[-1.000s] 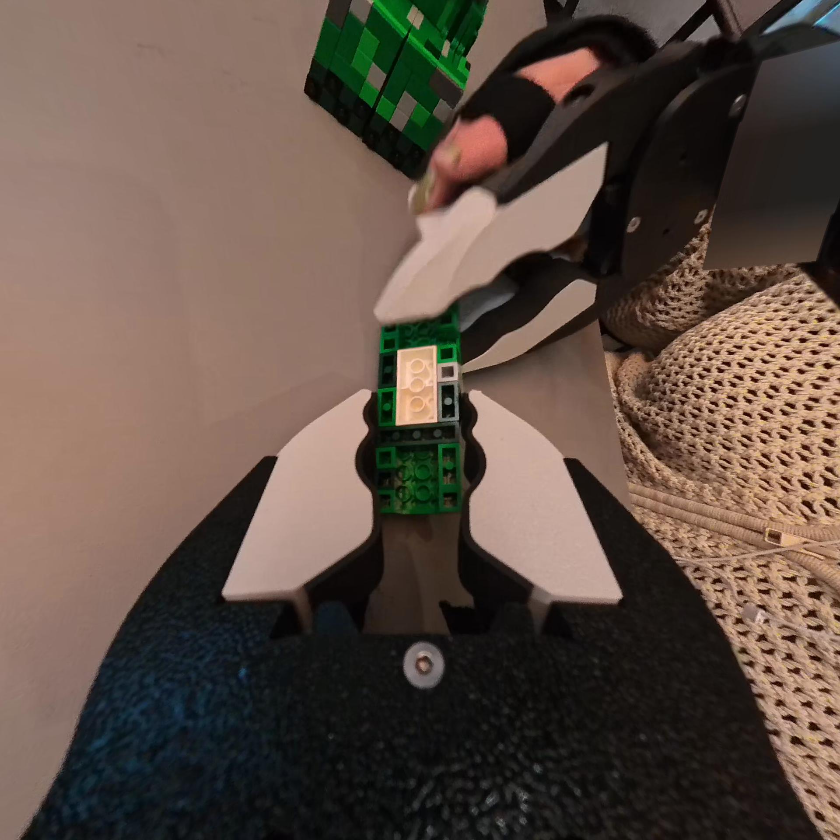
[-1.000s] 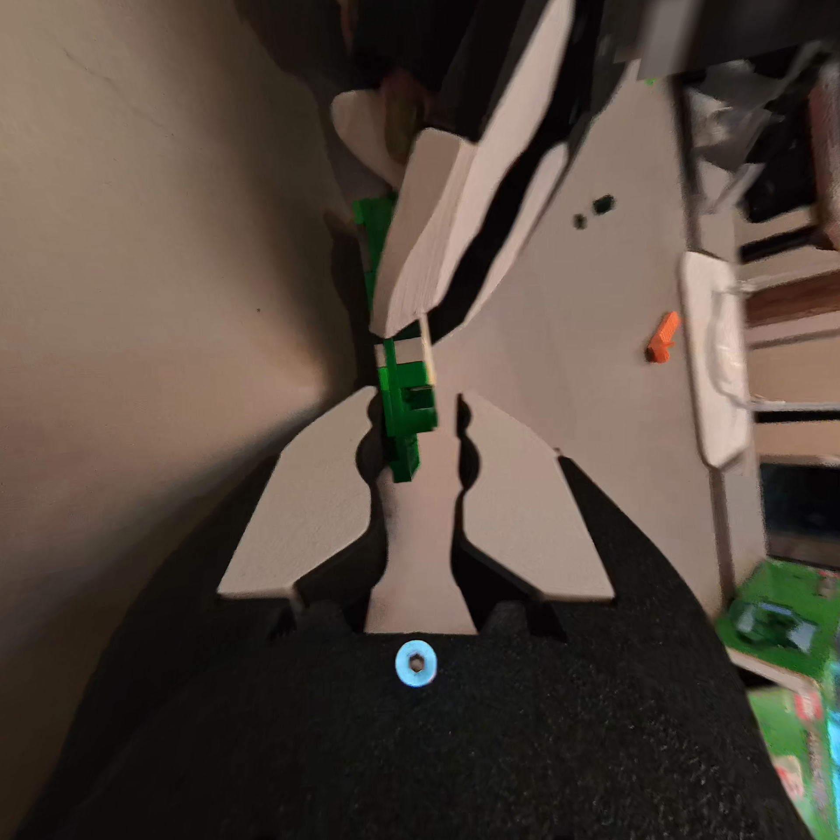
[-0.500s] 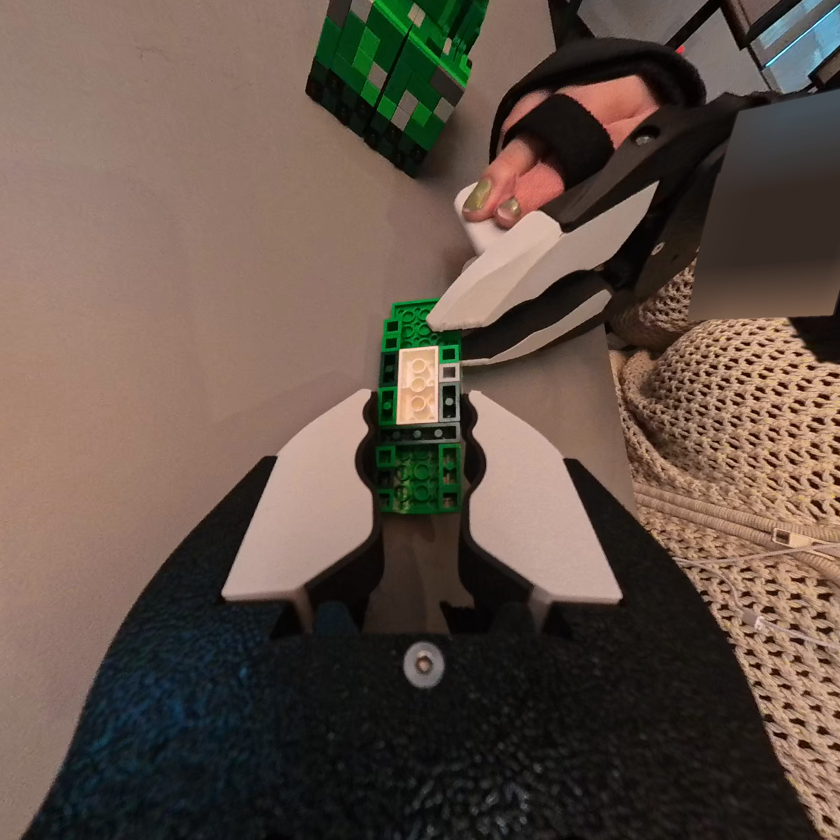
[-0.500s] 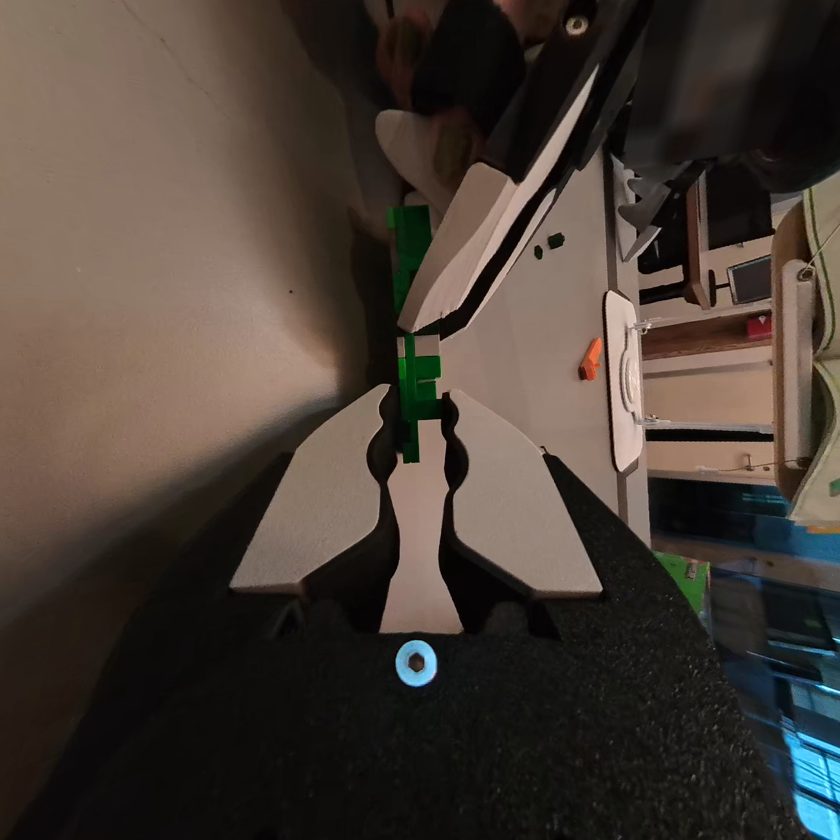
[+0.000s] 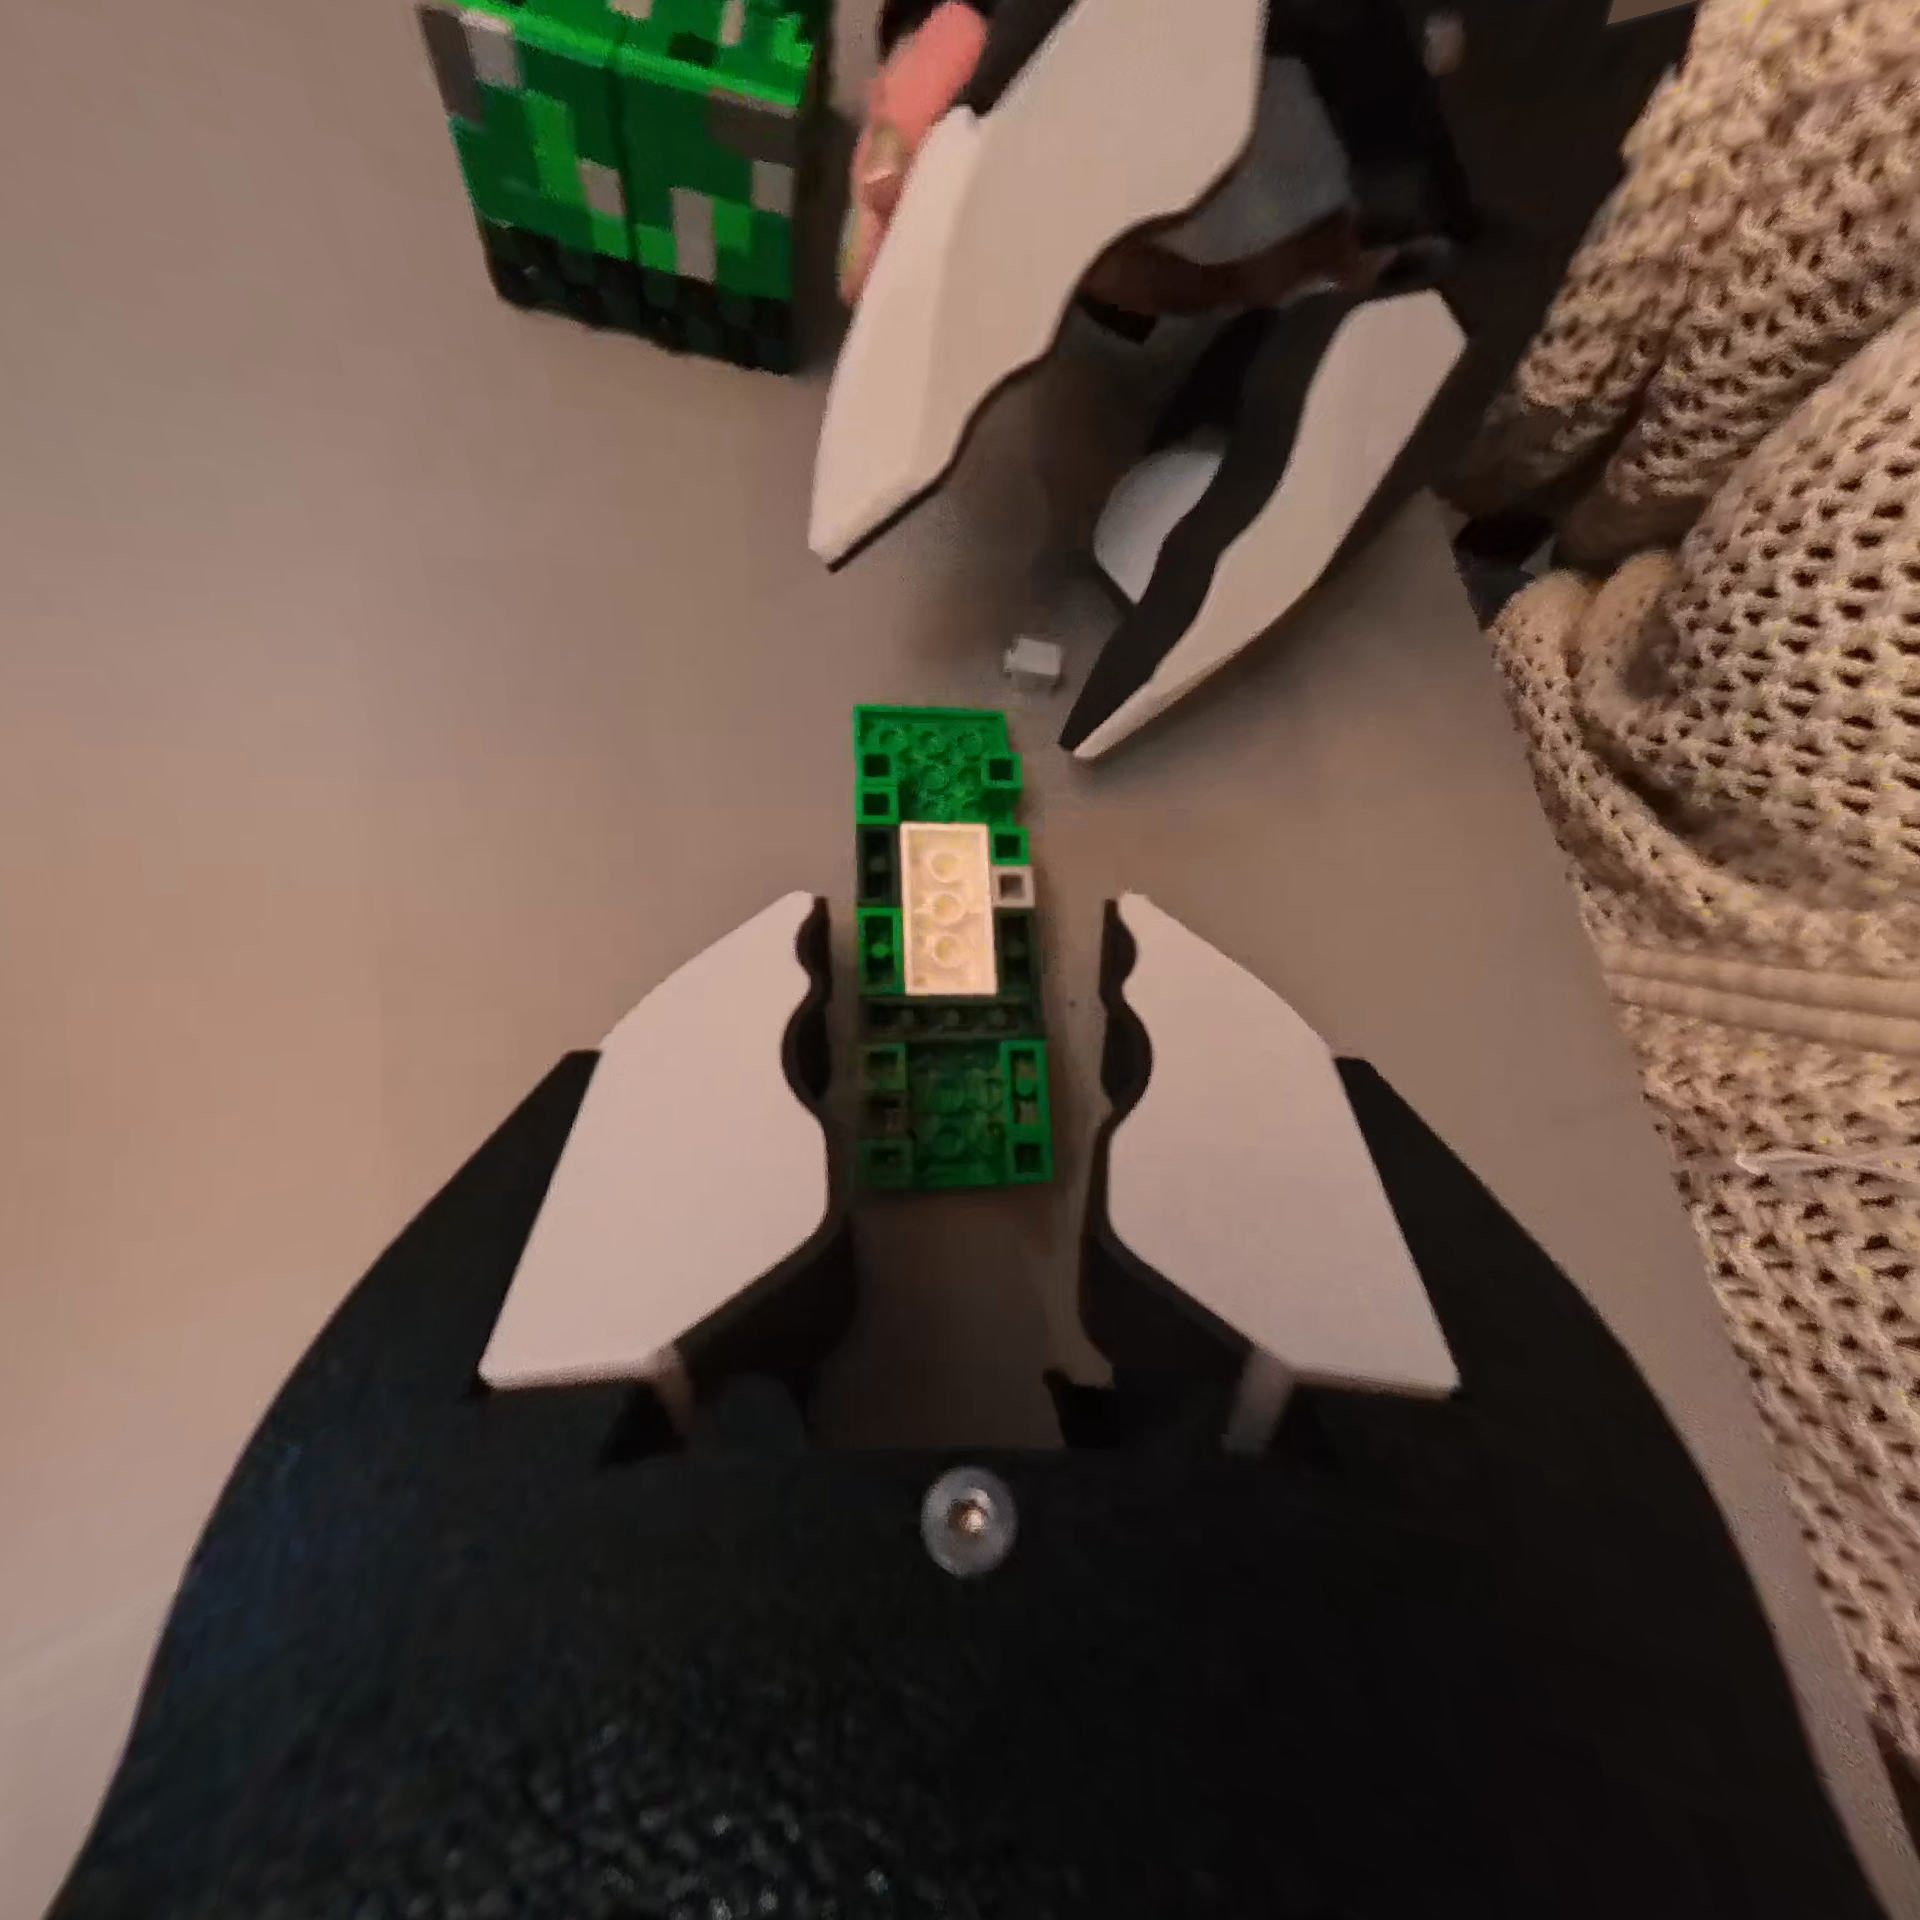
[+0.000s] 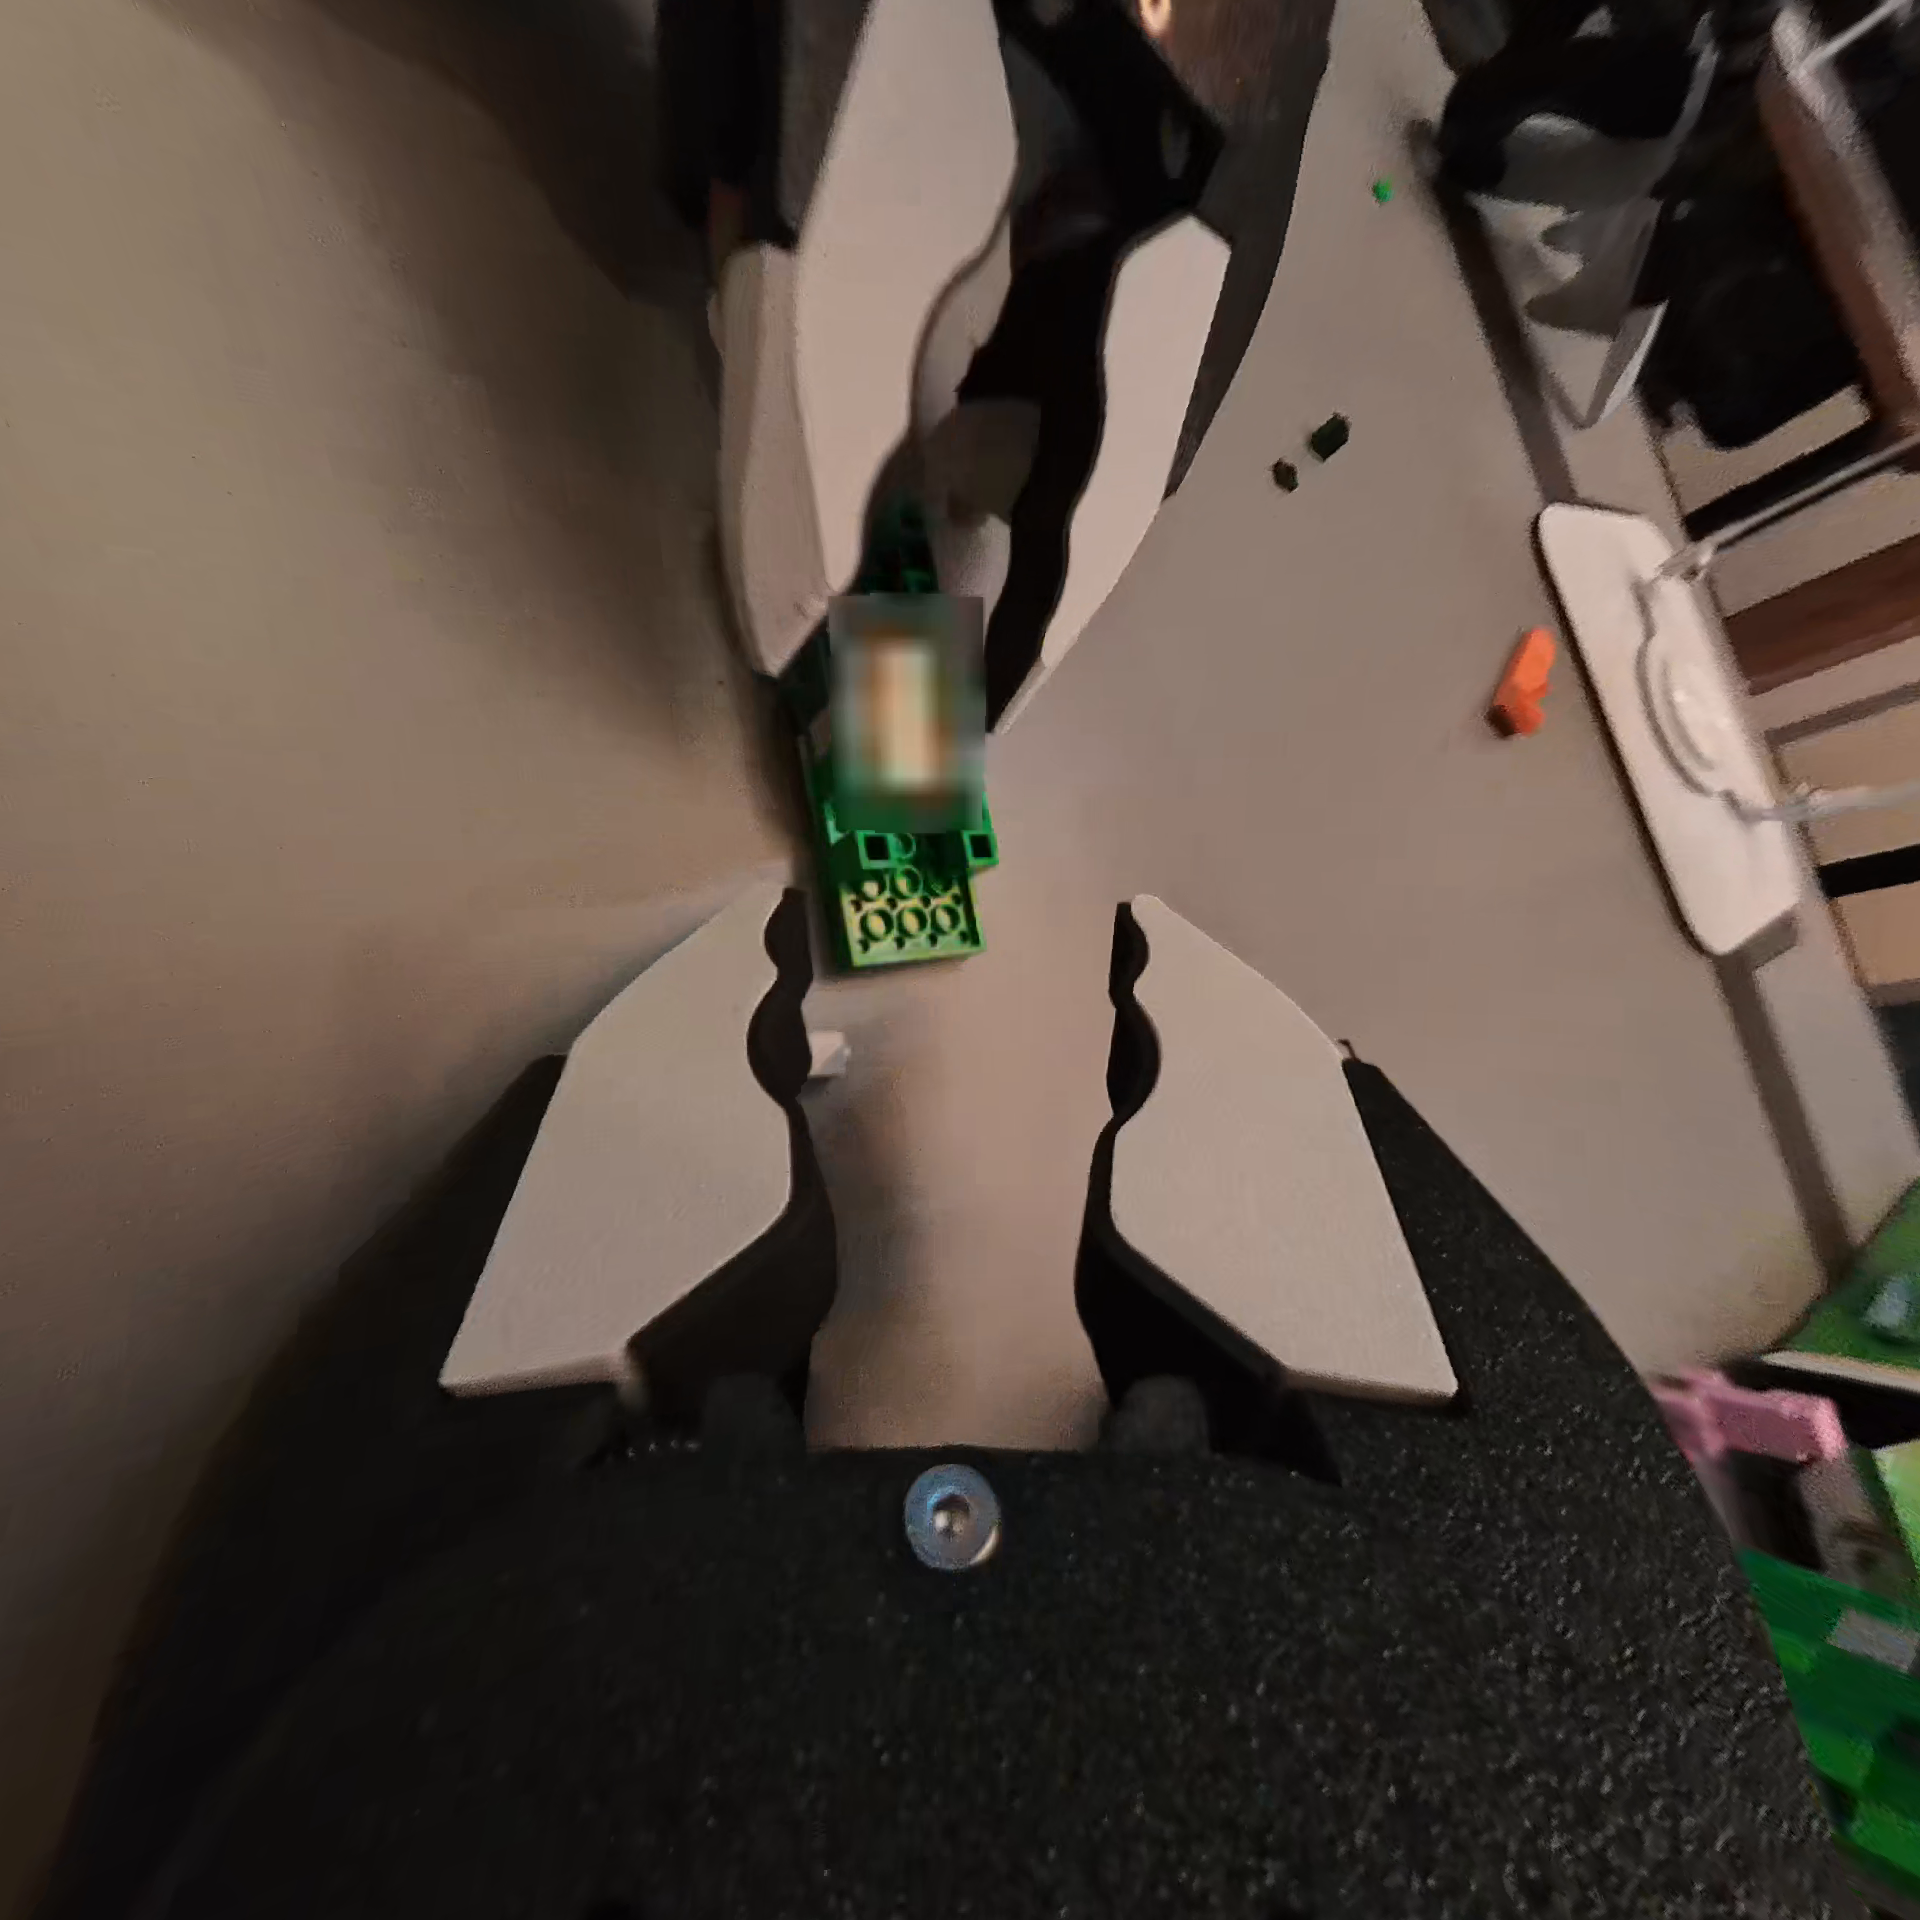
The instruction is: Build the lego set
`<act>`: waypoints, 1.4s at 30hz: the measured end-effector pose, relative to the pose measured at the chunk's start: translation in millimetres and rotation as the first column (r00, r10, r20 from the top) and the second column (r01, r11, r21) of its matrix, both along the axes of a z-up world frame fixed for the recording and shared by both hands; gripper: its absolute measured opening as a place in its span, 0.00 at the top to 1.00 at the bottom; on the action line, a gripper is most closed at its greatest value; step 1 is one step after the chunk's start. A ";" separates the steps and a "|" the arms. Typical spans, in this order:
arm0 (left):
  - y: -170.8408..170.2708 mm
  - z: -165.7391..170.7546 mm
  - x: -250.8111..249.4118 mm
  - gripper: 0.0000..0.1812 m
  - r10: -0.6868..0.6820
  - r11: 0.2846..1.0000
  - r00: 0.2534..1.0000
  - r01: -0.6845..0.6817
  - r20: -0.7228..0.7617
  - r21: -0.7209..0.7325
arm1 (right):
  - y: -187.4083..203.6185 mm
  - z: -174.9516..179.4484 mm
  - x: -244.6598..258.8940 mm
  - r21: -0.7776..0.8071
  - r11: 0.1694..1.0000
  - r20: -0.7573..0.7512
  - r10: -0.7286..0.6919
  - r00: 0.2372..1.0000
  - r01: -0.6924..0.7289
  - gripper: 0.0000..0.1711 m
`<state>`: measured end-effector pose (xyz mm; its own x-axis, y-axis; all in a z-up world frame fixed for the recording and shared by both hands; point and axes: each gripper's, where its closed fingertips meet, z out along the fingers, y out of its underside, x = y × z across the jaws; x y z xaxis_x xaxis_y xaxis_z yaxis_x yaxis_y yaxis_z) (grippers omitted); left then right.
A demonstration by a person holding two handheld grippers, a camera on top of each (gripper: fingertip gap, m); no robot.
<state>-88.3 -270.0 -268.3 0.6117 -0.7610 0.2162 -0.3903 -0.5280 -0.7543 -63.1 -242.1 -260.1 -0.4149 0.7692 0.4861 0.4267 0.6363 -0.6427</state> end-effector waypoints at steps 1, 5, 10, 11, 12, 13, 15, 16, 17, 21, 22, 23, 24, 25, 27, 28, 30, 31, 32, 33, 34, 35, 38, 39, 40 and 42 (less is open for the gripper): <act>-1.7 2.1 1.6 0.70 -0.020 0.999 1.000 0.020 -0.014 0.025 | -0.4 -1.2 3.7 -0.023 1.000 0.017 -0.001 1.000 0.001 0.68; -14.1 15.5 4.2 0.63 -0.111 0.971 0.990 0.127 -0.085 0.205 | -10.9 -4.4 15.4 -0.114 0.993 0.050 0.035 0.998 -0.029 0.69; -19.5 19.9 -8.3 0.79 -0.095 0.923 0.981 0.150 -0.168 0.354 | -22.9 6.9 1.7 -0.239 0.968 0.020 0.080 0.997 -0.073 0.79; -17.9 20.6 -11.6 0.83 -0.070 0.928 0.986 0.119 -0.149 0.353 | -19.5 11.4 -5.1 -0.264 0.963 0.002 0.061 0.998 -0.058 0.86; -15.1 21.6 -15.6 0.91 -0.036 0.934 0.991 0.080 -0.131 0.349 | -13.6 15.5 -12.1 -0.280 0.959 -0.012 0.029 1.000 -0.031 0.93; -11.1 22.3 -20.5 0.99 0.005 0.935 0.992 0.039 -0.124 0.353 | -9.1 19.0 -18.4 -0.296 0.955 -0.020 0.004 1.000 -0.009 1.00; -5.8 21.7 -27.8 1.00 0.058 0.936 0.990 -0.008 -0.131 0.351 | -6.5 19.6 -27.5 -0.330 0.944 0.005 -0.010 1.000 0.011 1.00; -5.0 20.7 -27.9 1.00 0.063 0.943 0.990 -0.018 -0.125 0.334 | -7.5 16.3 -30.9 -0.347 0.938 0.037 -0.004 0.999 0.016 1.00; -4.6 19.8 -26.9 1.00 0.063 0.948 0.991 -0.023 -0.116 0.316 | -9.0 14.2 -34.5 -0.363 0.932 0.047 0.005 0.999 0.012 1.00; -3.1 14.3 -27.7 1.00 0.072 0.960 0.992 -0.041 -0.105 0.276 | -16.2 5.5 -39.7 -0.410 0.912 0.097 0.054 0.994 -0.009 1.00; -3.9 14.1 -26.8 1.00 0.066 0.963 0.994 -0.040 -0.089 0.265 | -16.2 4.7 -39.6 -0.405 0.914 0.098 0.057 0.994 -0.012 1.00; -4.5 14.0 -26.0 1.00 0.060 0.966 0.995 -0.040 -0.074 0.255 | -15.9 4.0 -39.0 -0.400 0.916 0.099 0.058 0.993 -0.013 1.00; -4.6 14.6 -25.4 1.00 0.056 0.967 0.997 -0.039 -0.058 0.250 | -15.6 4.1 -38.3 -0.396 0.918 0.095 0.058 0.994 -0.016 1.00; -5.0 15.7 -24.3 1.00 0.049 0.968 0.998 -0.037 -0.042 0.249 | -15.8 5.6 -37.4 -0.397 0.918 0.082 0.062 0.995 -0.024 1.00; -7.8 15.9 -22.5 1.00 0.027 0.972 0.999 -0.020 -0.030 0.232 | -17.4 11.7 -33.6 -0.406 0.912 0.039 0.078 0.996 -0.056 1.00; -10.0 14.6 -21.7 0.80 0.018 0.977 0.999 -0.010 -0.036 0.212 | -16.9 14.1 -30.8 -0.405 0.912 0.020 0.083 0.996 -0.068 1.00; -15.1 10.5 -18.9 0.68 -0.011 0.985 0.999 0.020 -0.050 0.174 | -17.9 16.9 -23.9 -0.400 0.910 -0.015 0.109 0.994 -0.106 1.00; -16.3 8.1 -17.8 0.66 -0.020 0.985 0.998 0.031 -0.064 0.170 | -19.0 17.1 -21.1 -0.397 0.910 -0.026 0.121 0.992 -0.121 0.96; -15.8 4.3 -18.5 0.67 -0.017 0.985 0.995 0.033 -0.094 0.168 | -19.8 16.1 -18.9 -0.391 0.912 -0.027 0.129 0.991 -0.129 0.93; -15.6 -0.6 -20.3 0.67 -0.015 0.986 0.991 0.038 -0.136 0.163 | -19.5 14.0 -17.3 -0.374 0.918 -0.022 0.132 0.991 -0.130 0.89; -15.3 -5.1 -22.1 0.69 -0.012 0.986 0.984 0.041 -0.177 0.160 | -18.9 12.3 -16.8 -0.348 0.928 -0.019 0.132 0.991 -0.130 0.84; -14.8 -8.8 -23.6 0.71 -0.006 0.986 0.977 0.041 -0.211 0.159 | -18.8 10.9 -16.6 -0.317 0.939 -0.020 0.137 0.990 -0.136 0.80; -12.0 -14.6 -25.7 0.81 0.037 0.989 0.964 0.002 -0.263 0.146 | -23.1 7.4 -17.0 -0.190 0.967 -0.026 0.168 0.985 -0.170 0.74; -10.6 -14.9 -26.8 0.81 0.059 0.990 0.961 -0.022 -0.269 0.139 | -25.1 6.0 -17.8 -0.136 0.975 -0.029 0.174 0.984 -0.176 0.73; -9.5 -15.0 -27.5 0.81 0.078 0.991 0.960 -0.045 -0.269 0.129 | -26.2 4.1 -19.3 -0.069 0.982 -0.030 0.174 0.984 -0.176 0.72; -7.3 -14.2 -28.0 0.81 0.121 0.990 0.964 -0.100 -0.236 0.098 | -26.3 -0.1 -23.8 0.078 0.984 -0.032 0.165 0.986 -0.162 0.72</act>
<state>-116.4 -277.2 -282.5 0.7192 -0.6947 -0.0098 -0.5085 -0.5168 -0.6888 -86.9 -268.4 -260.2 -0.5124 0.6533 0.5574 0.2889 0.7424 -0.6045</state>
